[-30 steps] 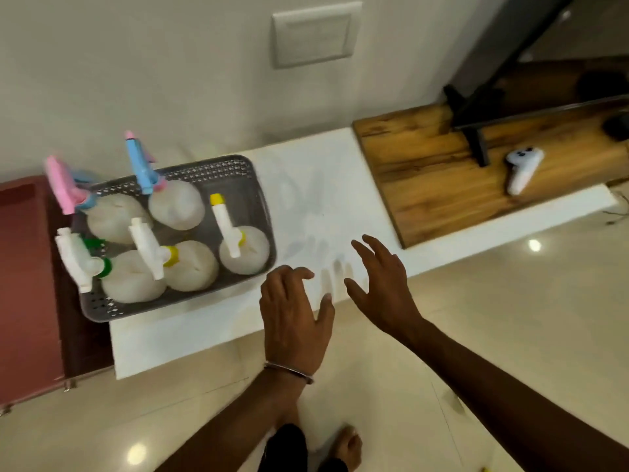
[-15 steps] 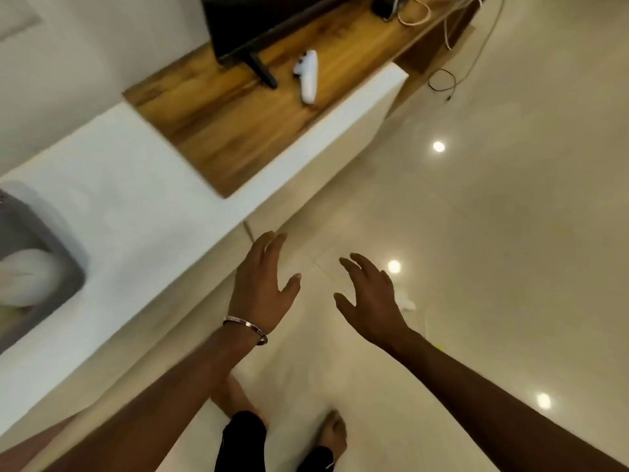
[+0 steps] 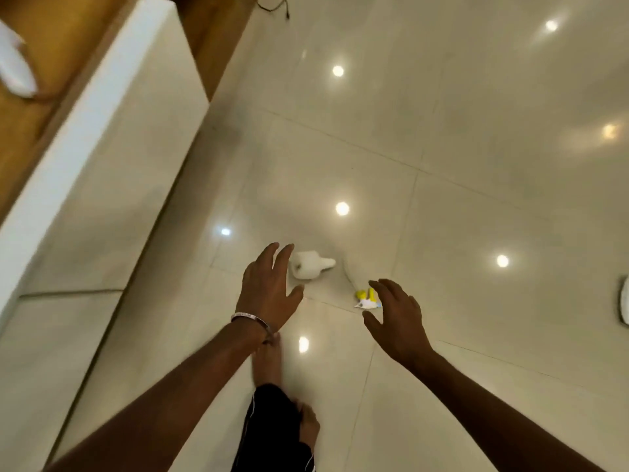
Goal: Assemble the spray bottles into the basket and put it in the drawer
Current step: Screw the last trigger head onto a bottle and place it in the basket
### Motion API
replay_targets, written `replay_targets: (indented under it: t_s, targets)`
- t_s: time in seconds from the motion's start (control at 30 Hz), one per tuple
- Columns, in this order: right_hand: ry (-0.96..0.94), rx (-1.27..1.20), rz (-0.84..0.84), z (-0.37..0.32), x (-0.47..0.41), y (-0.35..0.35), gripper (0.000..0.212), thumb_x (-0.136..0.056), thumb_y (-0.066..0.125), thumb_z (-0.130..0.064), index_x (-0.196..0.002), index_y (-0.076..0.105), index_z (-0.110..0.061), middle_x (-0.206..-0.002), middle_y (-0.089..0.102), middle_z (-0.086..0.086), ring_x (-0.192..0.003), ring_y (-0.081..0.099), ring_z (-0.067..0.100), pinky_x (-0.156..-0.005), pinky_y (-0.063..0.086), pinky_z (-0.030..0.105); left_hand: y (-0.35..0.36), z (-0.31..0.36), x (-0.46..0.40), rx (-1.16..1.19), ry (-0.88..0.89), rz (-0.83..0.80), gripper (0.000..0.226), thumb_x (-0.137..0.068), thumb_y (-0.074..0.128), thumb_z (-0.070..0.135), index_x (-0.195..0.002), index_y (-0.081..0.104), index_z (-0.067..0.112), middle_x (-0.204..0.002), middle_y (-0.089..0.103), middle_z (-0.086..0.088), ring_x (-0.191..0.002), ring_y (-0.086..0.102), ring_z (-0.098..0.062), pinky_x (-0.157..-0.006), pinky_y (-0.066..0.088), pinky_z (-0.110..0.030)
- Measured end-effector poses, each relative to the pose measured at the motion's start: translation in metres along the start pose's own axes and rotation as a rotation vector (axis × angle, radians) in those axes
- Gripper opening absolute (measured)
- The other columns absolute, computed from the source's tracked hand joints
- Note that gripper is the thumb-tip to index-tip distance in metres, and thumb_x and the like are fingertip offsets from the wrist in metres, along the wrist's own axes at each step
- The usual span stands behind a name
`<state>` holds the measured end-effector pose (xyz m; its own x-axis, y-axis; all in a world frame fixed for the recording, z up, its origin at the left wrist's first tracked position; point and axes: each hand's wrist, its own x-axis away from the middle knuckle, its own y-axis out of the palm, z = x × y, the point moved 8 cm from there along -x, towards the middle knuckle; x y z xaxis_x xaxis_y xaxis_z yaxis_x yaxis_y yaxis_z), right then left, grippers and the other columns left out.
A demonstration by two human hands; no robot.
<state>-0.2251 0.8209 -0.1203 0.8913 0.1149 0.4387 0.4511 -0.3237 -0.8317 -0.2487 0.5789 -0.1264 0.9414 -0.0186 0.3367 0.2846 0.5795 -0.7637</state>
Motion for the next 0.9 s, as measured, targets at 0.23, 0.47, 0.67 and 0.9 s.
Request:
replay_targets:
  t_s: [0.23,0.47,0.67,0.9]
  targets:
    - [0.144,-0.069,0.046,0.091,-0.07,0.044,0.057,-0.084,0.071,-0.018,-0.137,0.053,-0.008,-0.134,0.057,0.012,-0.119,0.058,0.032,-0.099,0.043,0.05,0.09,0.016,-0.109,-0.11,0.111,-0.123,0.074,-0.084,0.062,0.037,-0.147,0.03,0.018,-0.154,0.027,-0.012,-0.141,0.03,-0.027,-0.114,0.026,-0.043]
    - [0.239,-0.11,-0.025,0.161,-0.116,0.16,0.053,-0.083,0.068,-0.015,-0.134,0.055,-0.007,-0.128,0.06,0.012,-0.112,0.06,0.034,-0.092,0.046,0.044,0.216,-0.017,-0.162,-0.3,0.185,-0.231,0.073,-0.085,0.057,0.042,-0.148,0.027,0.018,-0.154,0.026,-0.012,-0.141,0.03,-0.027,-0.114,0.024,-0.046]
    - [0.256,0.032,-0.081,0.208,-0.144,0.247,0.041,-0.084,0.062,-0.018,-0.125,0.056,-0.015,-0.126,0.057,0.009,-0.109,0.056,0.033,-0.087,0.043,0.039,0.298,-0.066,-0.183,-0.493,0.185,-0.267,0.082,-0.08,0.061,0.053,-0.146,0.026,0.019,-0.153,0.027,-0.012,-0.141,0.027,-0.029,-0.116,0.016,-0.051]
    - [0.267,0.229,-0.011,0.225,-0.164,0.276,0.028,-0.092,0.054,-0.017,-0.119,0.058,-0.012,-0.116,0.06,0.011,-0.099,0.055,0.034,-0.077,0.04,0.04,0.317,-0.088,-0.194,-0.552,0.123,-0.24,0.086,-0.07,0.071,0.053,-0.14,0.034,0.021,-0.142,0.037,-0.01,-0.128,0.038,-0.033,-0.098,0.035,-0.052]
